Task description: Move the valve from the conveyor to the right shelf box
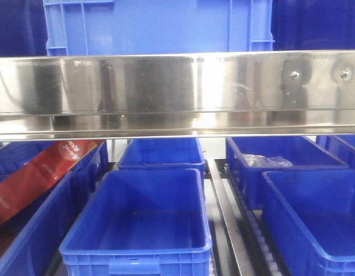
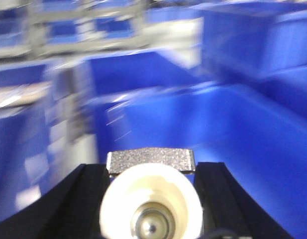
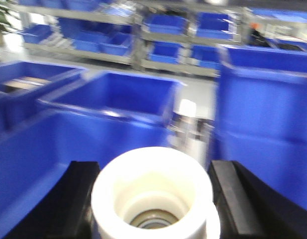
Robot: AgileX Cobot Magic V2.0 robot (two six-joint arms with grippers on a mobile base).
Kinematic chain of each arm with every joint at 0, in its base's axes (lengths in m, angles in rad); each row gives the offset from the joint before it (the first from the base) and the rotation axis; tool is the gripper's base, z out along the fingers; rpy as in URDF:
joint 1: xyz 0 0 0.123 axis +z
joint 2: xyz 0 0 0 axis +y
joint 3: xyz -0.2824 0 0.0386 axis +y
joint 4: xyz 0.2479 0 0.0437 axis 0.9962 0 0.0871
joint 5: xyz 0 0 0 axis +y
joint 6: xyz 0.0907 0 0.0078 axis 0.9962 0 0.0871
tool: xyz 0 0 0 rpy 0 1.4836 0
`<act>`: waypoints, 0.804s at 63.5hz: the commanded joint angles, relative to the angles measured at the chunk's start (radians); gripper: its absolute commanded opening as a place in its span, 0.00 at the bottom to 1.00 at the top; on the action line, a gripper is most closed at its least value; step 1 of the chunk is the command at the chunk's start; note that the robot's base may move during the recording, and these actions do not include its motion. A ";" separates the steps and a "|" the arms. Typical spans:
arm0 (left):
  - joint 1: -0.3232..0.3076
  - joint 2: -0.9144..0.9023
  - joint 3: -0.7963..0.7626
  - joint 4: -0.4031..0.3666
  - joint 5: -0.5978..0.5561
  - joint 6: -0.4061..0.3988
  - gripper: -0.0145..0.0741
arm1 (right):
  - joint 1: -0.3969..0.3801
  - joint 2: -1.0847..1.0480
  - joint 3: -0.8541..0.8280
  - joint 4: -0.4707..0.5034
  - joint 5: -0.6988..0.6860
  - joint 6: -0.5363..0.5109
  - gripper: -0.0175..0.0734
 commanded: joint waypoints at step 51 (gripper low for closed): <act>-0.137 0.411 -0.164 -0.047 -0.033 -0.001 0.40 | 0.147 0.424 -0.142 0.019 -0.102 -0.001 0.51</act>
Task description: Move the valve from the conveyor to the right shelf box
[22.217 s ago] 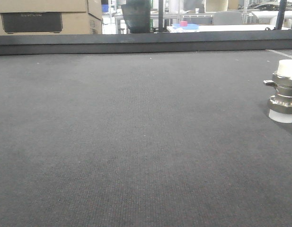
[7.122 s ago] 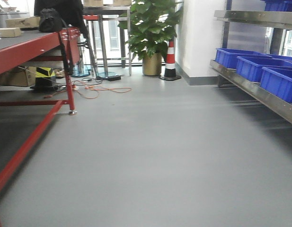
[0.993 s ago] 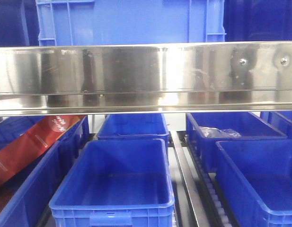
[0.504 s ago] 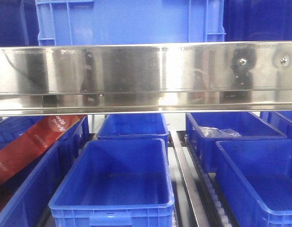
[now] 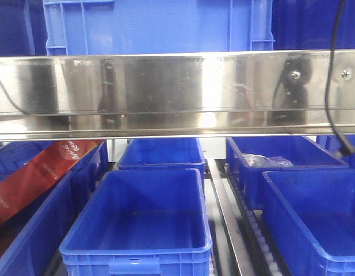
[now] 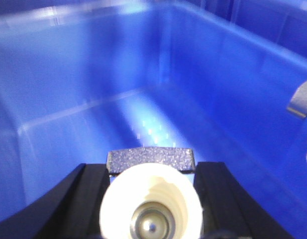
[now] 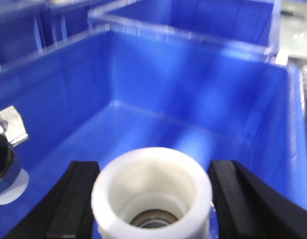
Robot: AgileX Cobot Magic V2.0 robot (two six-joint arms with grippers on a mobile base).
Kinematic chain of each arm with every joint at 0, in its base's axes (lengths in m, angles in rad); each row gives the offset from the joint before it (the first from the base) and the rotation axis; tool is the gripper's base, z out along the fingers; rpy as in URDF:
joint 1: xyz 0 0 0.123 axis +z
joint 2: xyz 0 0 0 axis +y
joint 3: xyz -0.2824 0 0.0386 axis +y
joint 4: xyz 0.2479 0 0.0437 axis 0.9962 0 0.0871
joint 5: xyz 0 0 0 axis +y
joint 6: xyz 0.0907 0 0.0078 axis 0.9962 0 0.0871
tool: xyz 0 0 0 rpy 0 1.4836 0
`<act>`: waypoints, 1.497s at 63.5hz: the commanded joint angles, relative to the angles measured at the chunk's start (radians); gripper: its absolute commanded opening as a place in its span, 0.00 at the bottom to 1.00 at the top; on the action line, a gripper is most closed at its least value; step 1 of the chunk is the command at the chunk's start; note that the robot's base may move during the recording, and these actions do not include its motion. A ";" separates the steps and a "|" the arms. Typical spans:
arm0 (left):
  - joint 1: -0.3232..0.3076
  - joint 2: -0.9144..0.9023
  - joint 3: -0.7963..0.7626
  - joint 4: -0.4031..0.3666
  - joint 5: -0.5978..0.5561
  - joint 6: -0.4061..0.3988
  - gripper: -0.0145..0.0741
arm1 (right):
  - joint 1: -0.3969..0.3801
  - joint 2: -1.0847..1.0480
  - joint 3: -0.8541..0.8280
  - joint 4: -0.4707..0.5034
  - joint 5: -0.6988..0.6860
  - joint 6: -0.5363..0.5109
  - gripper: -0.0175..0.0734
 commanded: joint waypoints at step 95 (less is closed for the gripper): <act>0.265 -1.113 1.088 0.013 -0.250 -0.003 0.04 | -0.188 -0.918 1.000 -0.015 -0.250 -0.001 0.02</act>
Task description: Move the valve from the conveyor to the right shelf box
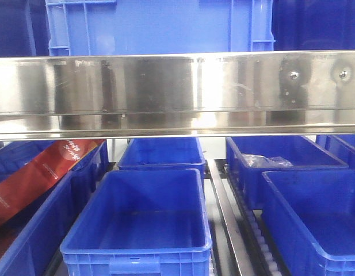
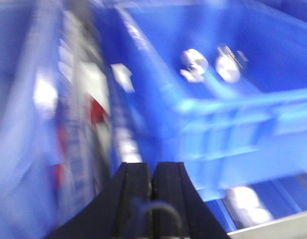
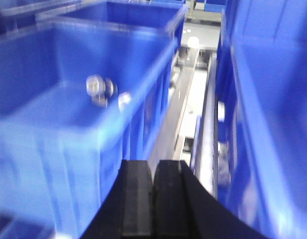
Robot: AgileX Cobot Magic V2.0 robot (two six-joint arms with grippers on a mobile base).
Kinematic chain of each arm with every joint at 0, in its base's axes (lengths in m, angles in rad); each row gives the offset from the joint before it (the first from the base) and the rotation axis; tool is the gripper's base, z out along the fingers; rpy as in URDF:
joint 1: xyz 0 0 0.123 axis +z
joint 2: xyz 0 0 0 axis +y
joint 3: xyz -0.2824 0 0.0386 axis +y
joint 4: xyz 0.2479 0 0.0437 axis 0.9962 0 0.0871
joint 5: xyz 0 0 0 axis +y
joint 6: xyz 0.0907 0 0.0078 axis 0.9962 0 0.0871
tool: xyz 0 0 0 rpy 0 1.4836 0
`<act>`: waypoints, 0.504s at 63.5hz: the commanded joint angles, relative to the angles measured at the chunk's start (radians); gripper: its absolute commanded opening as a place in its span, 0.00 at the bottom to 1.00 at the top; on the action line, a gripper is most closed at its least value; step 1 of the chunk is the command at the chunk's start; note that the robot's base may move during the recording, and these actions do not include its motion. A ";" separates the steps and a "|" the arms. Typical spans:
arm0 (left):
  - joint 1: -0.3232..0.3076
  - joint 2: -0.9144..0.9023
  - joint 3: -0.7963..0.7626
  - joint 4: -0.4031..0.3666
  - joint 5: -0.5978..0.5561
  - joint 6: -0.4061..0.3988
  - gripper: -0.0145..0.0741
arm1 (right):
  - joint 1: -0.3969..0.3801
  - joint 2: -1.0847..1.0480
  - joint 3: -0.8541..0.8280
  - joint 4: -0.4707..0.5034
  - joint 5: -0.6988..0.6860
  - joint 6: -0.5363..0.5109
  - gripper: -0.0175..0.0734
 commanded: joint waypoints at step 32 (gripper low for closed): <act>0.003 -0.542 0.714 -0.003 -0.432 -0.003 0.04 | -0.006 -0.389 0.586 -0.005 -0.397 -0.001 0.02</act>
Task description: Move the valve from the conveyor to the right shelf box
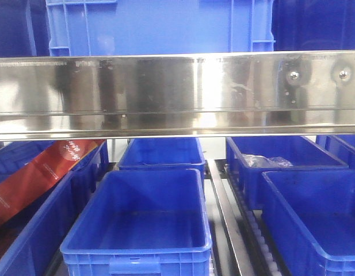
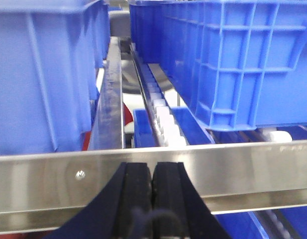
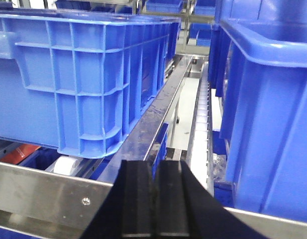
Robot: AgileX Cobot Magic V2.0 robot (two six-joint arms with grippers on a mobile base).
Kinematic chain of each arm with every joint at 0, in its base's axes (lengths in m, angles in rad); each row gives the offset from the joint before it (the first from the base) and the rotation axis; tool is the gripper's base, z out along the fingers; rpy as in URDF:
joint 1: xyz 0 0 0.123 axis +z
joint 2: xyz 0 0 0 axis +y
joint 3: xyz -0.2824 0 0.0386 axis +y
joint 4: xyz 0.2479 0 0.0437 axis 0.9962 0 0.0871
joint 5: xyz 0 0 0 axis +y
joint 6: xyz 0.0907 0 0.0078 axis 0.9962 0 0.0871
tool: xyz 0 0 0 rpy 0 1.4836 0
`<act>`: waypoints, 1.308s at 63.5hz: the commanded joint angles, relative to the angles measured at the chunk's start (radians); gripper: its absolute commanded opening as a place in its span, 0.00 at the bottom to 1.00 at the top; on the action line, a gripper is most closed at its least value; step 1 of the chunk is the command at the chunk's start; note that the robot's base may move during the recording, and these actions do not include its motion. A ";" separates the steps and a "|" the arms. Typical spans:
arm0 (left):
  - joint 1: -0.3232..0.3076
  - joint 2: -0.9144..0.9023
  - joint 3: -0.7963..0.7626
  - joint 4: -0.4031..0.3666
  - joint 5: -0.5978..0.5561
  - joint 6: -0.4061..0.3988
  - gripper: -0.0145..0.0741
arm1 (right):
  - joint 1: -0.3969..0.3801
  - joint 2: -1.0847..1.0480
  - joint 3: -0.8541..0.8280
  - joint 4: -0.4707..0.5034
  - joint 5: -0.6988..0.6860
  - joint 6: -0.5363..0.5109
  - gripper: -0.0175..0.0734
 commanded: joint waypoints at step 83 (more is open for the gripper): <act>0.100 -0.369 0.300 0.228 -0.102 -0.261 0.04 | -0.006 -0.011 0.009 -0.005 -0.045 -0.001 0.02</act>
